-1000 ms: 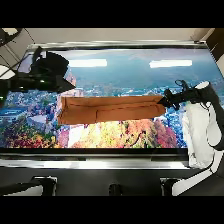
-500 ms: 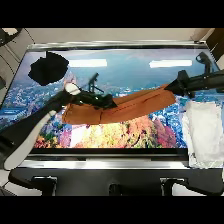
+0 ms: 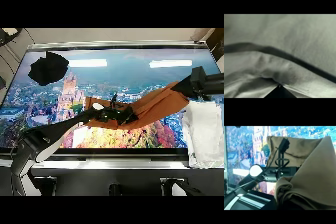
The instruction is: Fold the shirts.
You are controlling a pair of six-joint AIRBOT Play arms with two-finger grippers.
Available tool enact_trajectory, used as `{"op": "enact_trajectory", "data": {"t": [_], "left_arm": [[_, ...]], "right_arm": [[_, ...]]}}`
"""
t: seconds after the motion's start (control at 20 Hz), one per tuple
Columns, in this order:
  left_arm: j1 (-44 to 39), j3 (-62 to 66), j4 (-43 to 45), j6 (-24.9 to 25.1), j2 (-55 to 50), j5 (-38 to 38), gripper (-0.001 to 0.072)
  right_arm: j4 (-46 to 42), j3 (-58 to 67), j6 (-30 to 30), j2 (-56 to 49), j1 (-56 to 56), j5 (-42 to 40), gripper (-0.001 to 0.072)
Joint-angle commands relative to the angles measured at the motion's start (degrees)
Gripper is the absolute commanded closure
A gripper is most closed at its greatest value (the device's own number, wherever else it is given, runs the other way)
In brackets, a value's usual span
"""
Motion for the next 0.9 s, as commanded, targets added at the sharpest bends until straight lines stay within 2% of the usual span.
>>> {"op": "enact_trajectory", "data": {"t": [0.0, 0.05, 0.15, 0.3, 0.45, 0.55, 0.7, 0.85], "left_arm": [[0.22, 0.04, -9.25, 8.92, -0.70, -0.39, 0.0683], [2.01, 0.02, -7.13, 10.49, 0.74, -2.75, 0.0684], [6.43, 0.02, 3.74, 9.46, 6.08, -5.70, 0.0685], [15.04, 0.02, 24.79, 2.16, 18.23, -8.20, 0.0684], [25.59, 0.02, 38.42, -1.99, 30.16, -10.51, 0.0683], [32.94, 0.02, 41.99, -3.39, 36.61, -11.98, 0.0683], [42.03, 0.00, 42.16, -3.37, 43.67, -14.29, 0.0682], [46.49, 0.00, 42.18, -3.34, 47.67, -16.81, 0.0682]], "right_arm": [[0.44, 0.04, 1.22, 1.11, 0.35, -1.03, 0.0671], [0.33, 0.04, 1.20, 0.85, 1.66, -2.78, 0.0671], [0.33, 0.04, 1.20, -0.70, 7.34, -6.73, 0.0671], [0.55, 0.04, 2.38, -5.20, 17.64, -15.65, 0.0671], [2.64, 0.04, 2.51, -11.23, 27.87, -23.65, 0.0671], [4.90, 0.04, 2.49, -16.13, 33.97, -28.92, 0.0671], [7.26, 0.04, 2.47, -24.00, 40.87, -36.41, 0.0670], [10.80, 0.04, 2.43, -30.84, 44.70, -40.68, 0.0670]]}}
